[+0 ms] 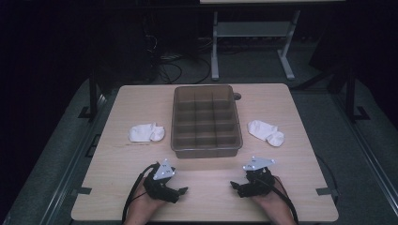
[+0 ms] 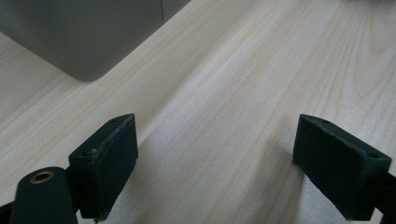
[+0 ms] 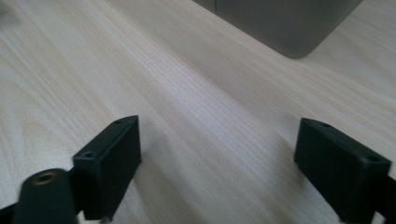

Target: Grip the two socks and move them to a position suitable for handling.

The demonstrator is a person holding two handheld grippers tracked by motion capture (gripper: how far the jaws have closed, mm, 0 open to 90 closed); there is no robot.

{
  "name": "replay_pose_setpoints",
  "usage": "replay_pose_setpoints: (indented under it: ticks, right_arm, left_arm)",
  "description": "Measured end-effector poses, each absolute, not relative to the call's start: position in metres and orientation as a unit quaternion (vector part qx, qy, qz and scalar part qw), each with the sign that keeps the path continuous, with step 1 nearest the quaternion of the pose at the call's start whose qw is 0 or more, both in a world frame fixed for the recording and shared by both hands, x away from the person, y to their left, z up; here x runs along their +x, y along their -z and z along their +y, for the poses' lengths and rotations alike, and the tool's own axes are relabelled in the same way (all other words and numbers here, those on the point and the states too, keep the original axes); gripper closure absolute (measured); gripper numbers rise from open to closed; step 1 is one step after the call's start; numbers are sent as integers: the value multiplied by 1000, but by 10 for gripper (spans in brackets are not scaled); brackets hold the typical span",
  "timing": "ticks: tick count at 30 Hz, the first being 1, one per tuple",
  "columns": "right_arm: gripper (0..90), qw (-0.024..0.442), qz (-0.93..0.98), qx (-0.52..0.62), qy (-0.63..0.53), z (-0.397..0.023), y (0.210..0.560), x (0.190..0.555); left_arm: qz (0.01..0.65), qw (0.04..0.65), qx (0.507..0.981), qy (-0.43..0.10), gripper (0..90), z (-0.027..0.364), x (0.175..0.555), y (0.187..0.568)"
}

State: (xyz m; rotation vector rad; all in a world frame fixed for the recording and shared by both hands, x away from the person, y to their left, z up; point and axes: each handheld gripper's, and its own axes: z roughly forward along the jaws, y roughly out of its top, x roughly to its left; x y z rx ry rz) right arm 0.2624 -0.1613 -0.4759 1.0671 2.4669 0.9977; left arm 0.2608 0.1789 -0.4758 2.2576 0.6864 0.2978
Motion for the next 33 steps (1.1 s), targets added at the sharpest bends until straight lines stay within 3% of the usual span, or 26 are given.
replay_pose_setpoints:
  ticks: [20, 33]
  right_arm:
    - [363, 121, 842, 373, -370, -180, 458, 268]
    - [446, 114, 837, 374, -384, -190, 448, 276]
  left_arm:
    - [268, 373, 881, -116, 137, 179, 261, 476]
    - [268, 373, 881, -116, 137, 179, 261, 476]
